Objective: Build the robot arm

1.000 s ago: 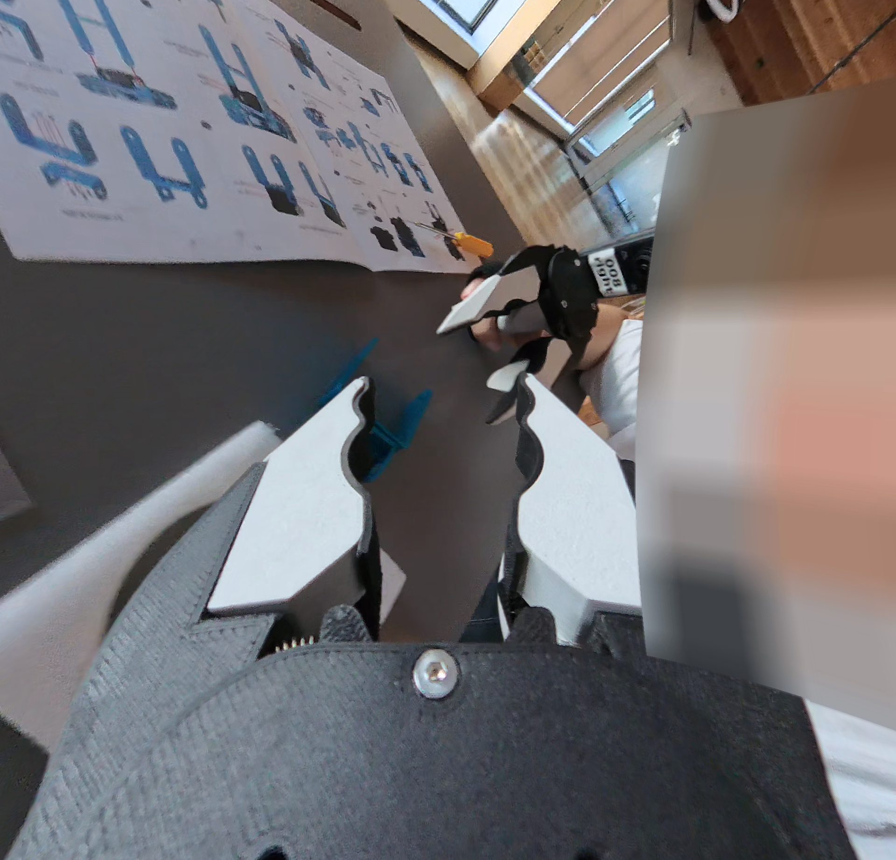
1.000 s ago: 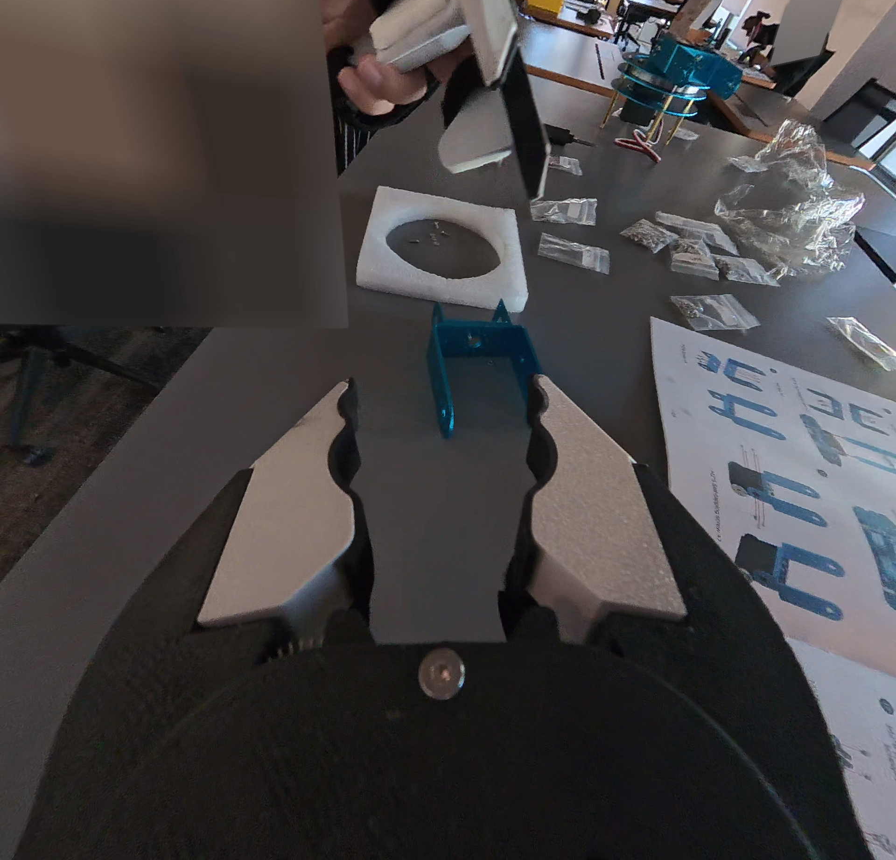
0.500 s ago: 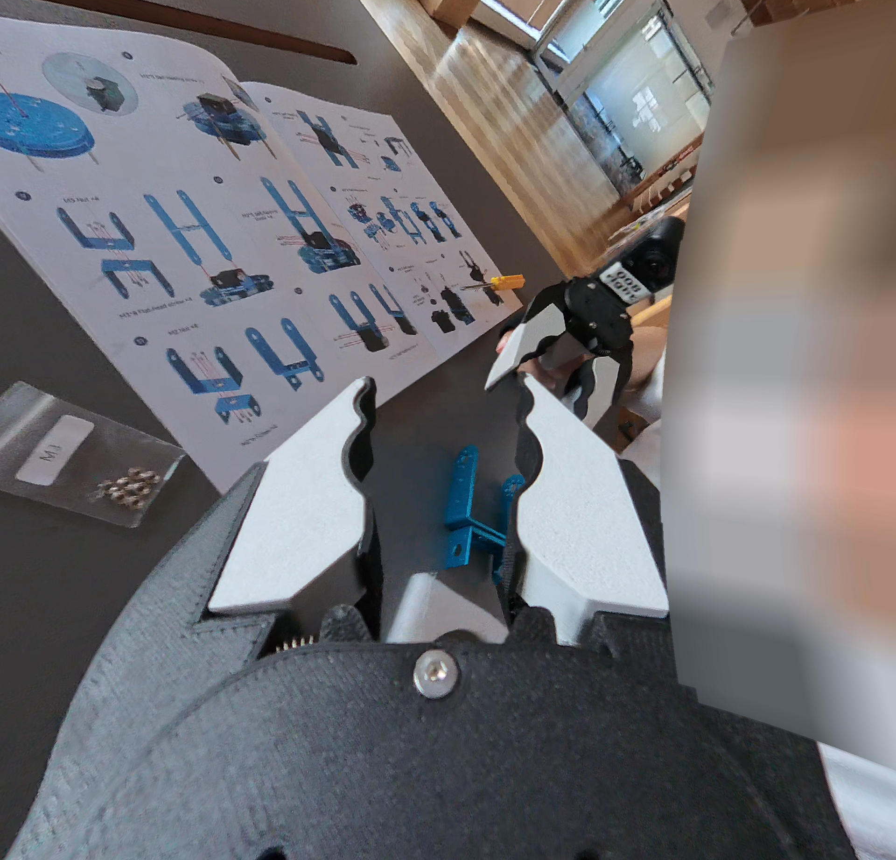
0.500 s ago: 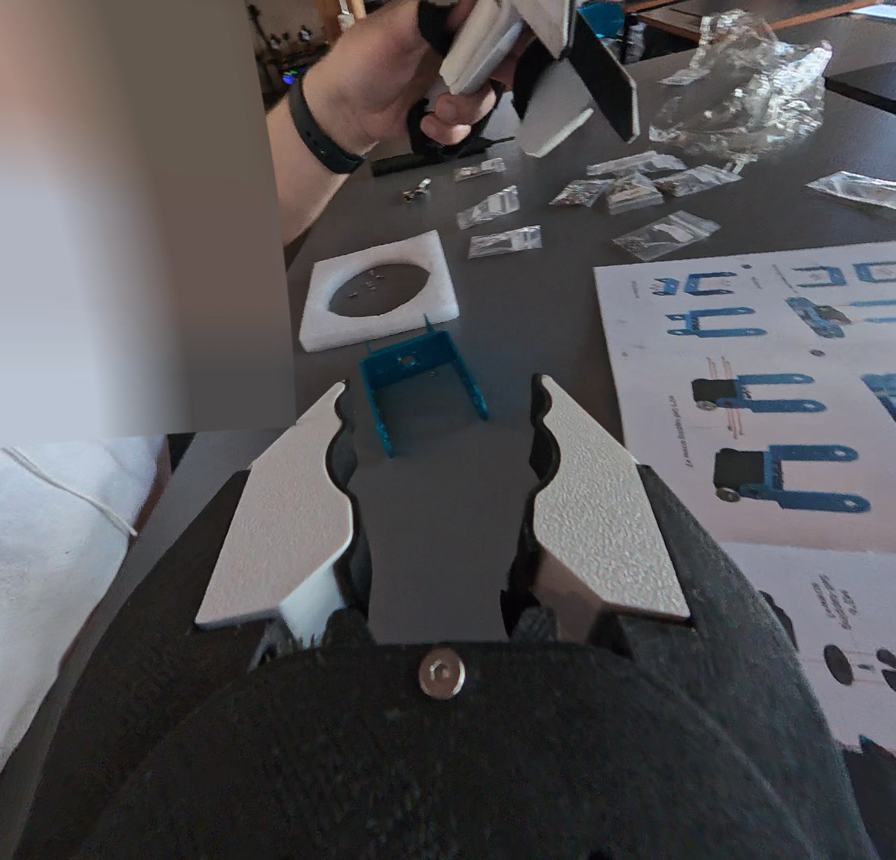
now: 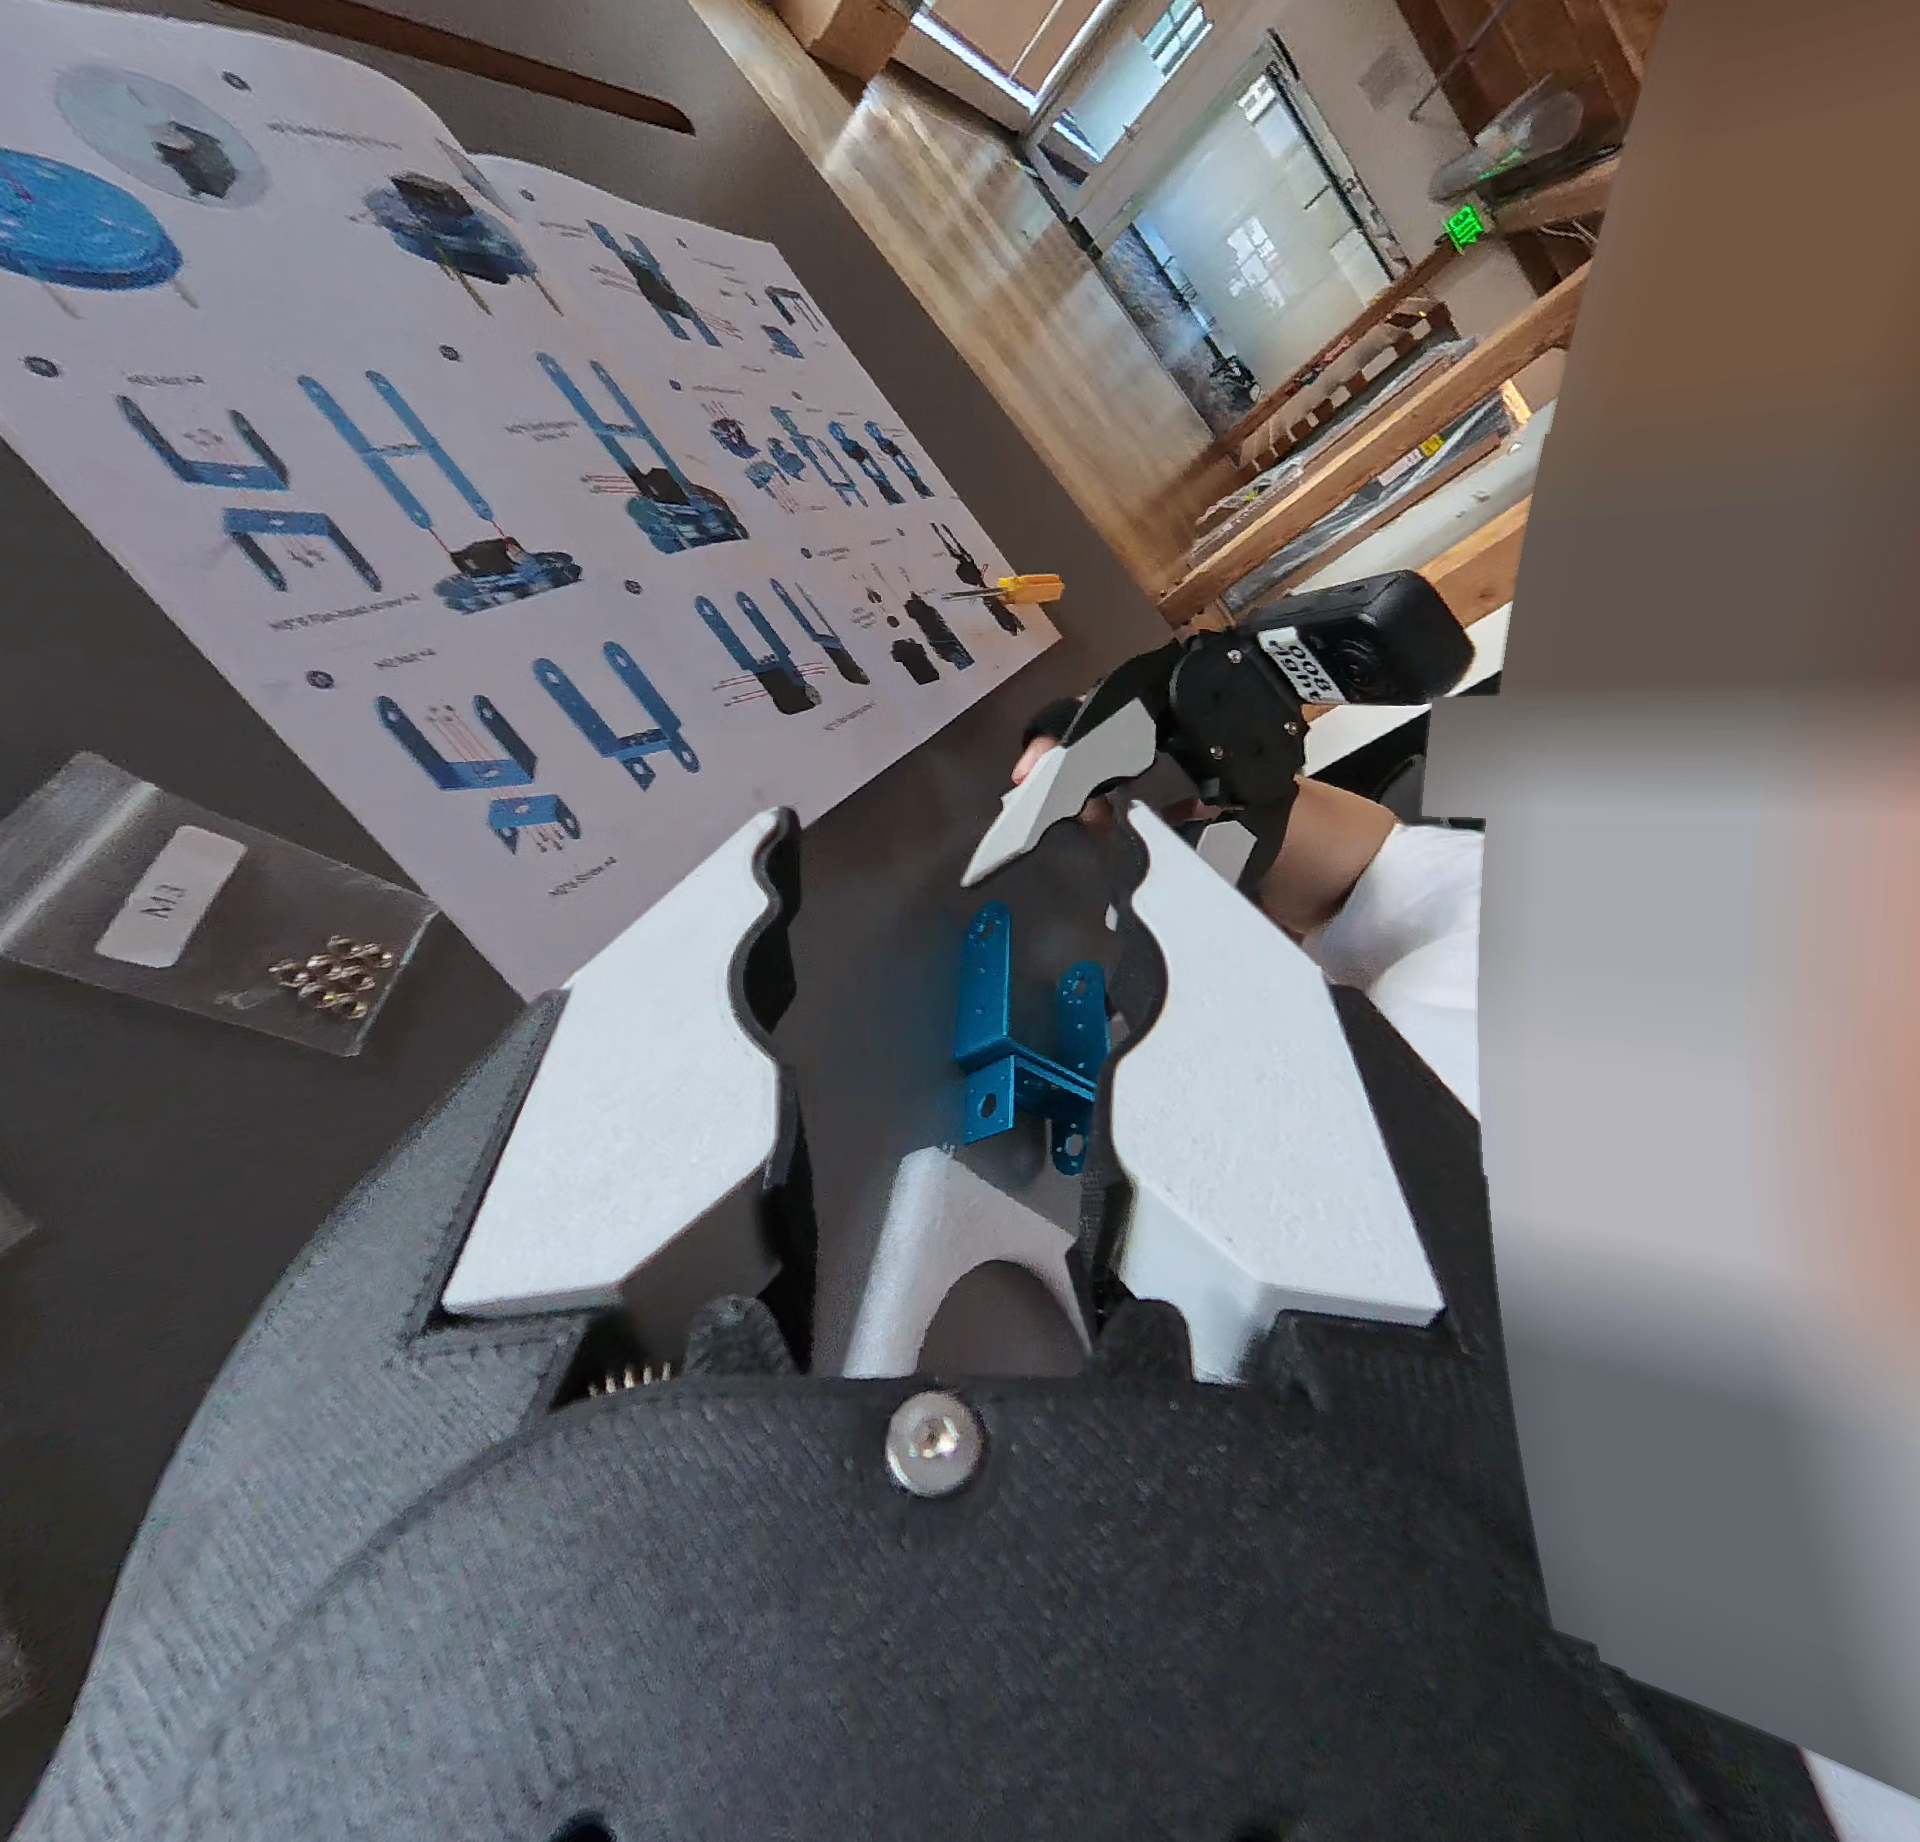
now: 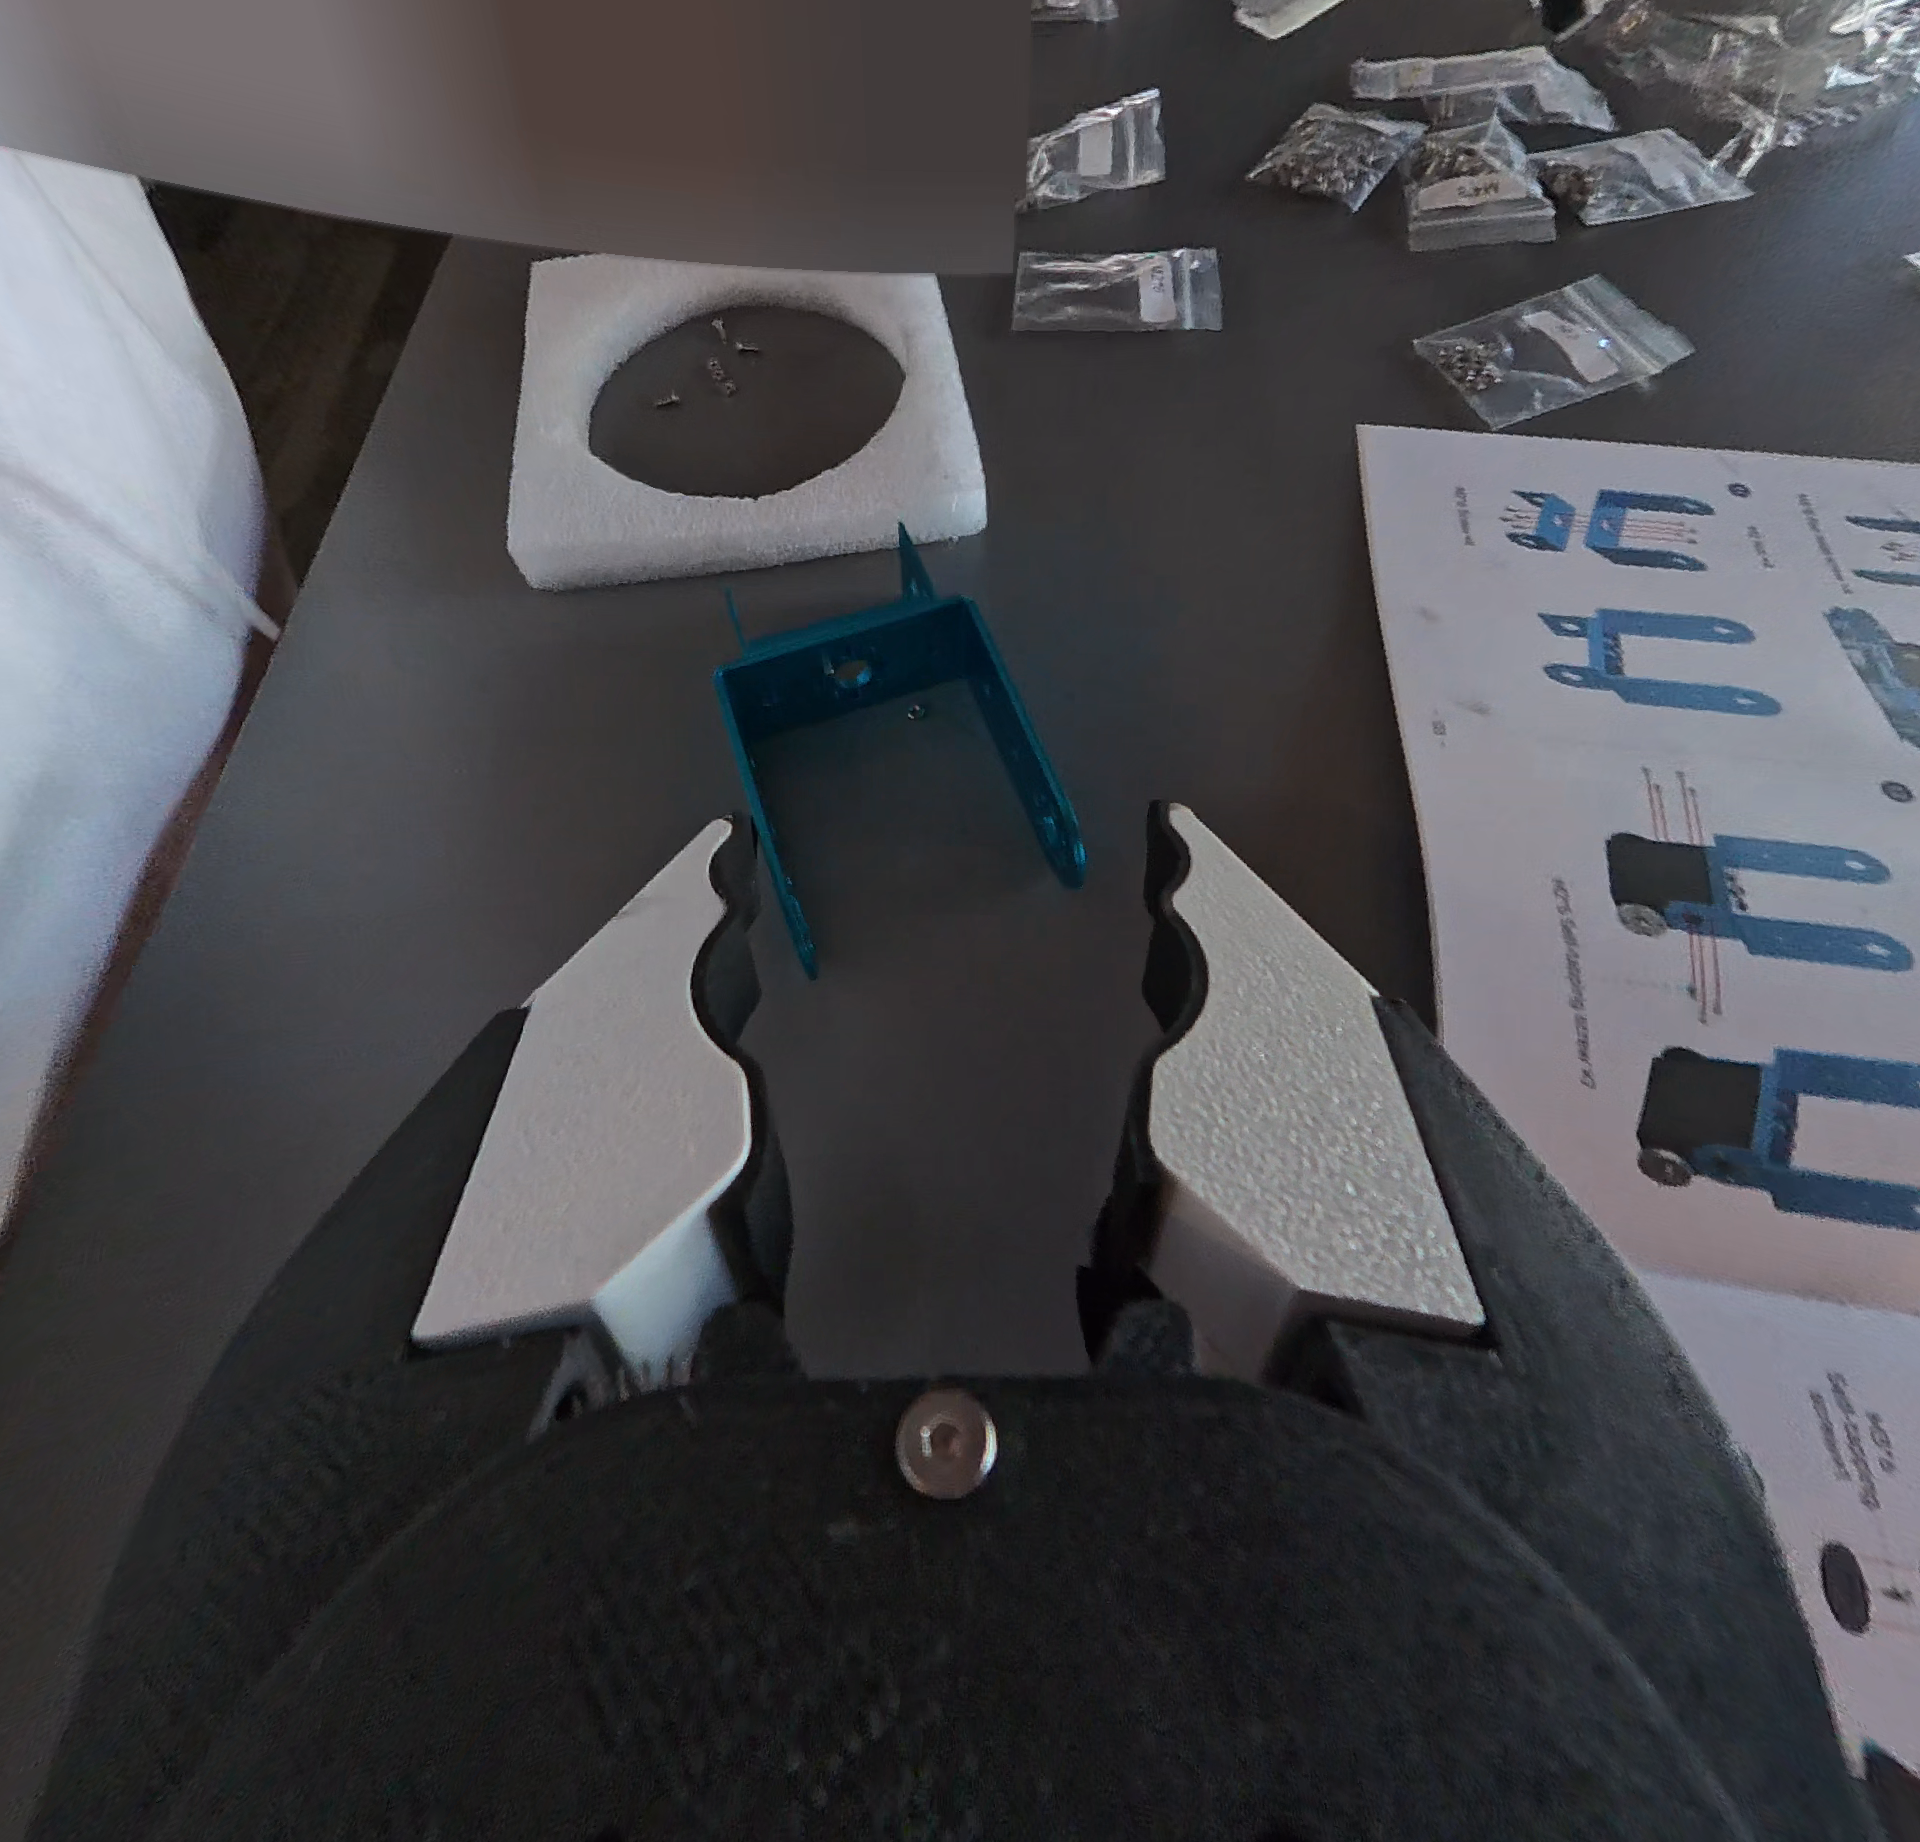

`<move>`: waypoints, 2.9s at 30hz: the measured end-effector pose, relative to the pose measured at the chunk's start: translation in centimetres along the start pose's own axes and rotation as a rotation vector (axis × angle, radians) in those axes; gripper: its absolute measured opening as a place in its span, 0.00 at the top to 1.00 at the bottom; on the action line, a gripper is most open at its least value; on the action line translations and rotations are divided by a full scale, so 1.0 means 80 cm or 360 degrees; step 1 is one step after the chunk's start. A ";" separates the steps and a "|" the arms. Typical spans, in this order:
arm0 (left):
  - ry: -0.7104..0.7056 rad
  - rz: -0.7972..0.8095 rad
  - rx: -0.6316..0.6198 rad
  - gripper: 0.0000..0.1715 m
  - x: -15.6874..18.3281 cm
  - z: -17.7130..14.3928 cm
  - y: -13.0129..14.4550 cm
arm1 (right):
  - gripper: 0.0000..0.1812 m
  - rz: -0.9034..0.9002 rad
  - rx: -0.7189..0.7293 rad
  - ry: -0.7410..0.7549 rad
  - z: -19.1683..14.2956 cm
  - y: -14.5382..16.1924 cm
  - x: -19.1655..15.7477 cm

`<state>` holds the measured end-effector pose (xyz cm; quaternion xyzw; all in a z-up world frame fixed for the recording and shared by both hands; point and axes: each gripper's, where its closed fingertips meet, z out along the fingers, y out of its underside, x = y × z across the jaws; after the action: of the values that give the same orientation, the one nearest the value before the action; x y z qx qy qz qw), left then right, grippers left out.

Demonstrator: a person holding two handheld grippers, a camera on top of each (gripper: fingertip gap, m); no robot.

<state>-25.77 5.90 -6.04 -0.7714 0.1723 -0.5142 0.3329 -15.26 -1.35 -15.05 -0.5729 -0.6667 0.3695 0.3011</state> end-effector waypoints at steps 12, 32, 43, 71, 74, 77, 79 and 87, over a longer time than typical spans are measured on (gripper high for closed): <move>-0.0096 -0.0056 0.0080 0.67 -0.032 -0.026 -0.016 | 0.65 -0.0077 -0.0081 -0.0025 0.008 0.006 -0.001; -0.0043 -0.0108 0.0049 0.68 -0.027 -0.016 -0.008 | 0.65 0.0090 -0.0087 0.0263 0.024 -0.003 0.020; 0.0007 -0.0190 0.0020 0.68 -0.028 -0.011 0.000 | 0.65 0.0146 -0.0124 0.0305 0.027 0.001 0.013; 0.0040 -0.0043 0.0091 0.69 -0.006 -0.020 -0.015 | 0.92 -0.0831 -0.0920 -0.0398 0.029 -0.013 -0.004; 0.0038 -0.0050 0.0061 0.69 -0.008 -0.016 -0.011 | 0.92 -0.0887 -0.1007 -0.0454 0.036 -0.013 -0.007; 0.0038 -0.0047 0.0042 0.69 -0.007 -0.015 -0.008 | 0.92 -0.0994 -0.1138 -0.0467 0.037 -0.008 -0.005; 0.0040 -0.0051 0.0046 0.69 -0.006 -0.016 -0.009 | 0.92 -0.0996 -0.1176 -0.0504 0.040 -0.008 -0.009; 0.0052 -0.0058 0.0056 0.69 -0.004 -0.018 -0.011 | 0.95 -0.0975 -0.1239 -0.0545 0.050 -0.008 -0.013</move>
<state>-27.24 6.22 -5.31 -0.7600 0.1545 -0.5356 0.3342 -18.73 -3.03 -16.66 -0.3525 -0.9314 0.0778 0.0469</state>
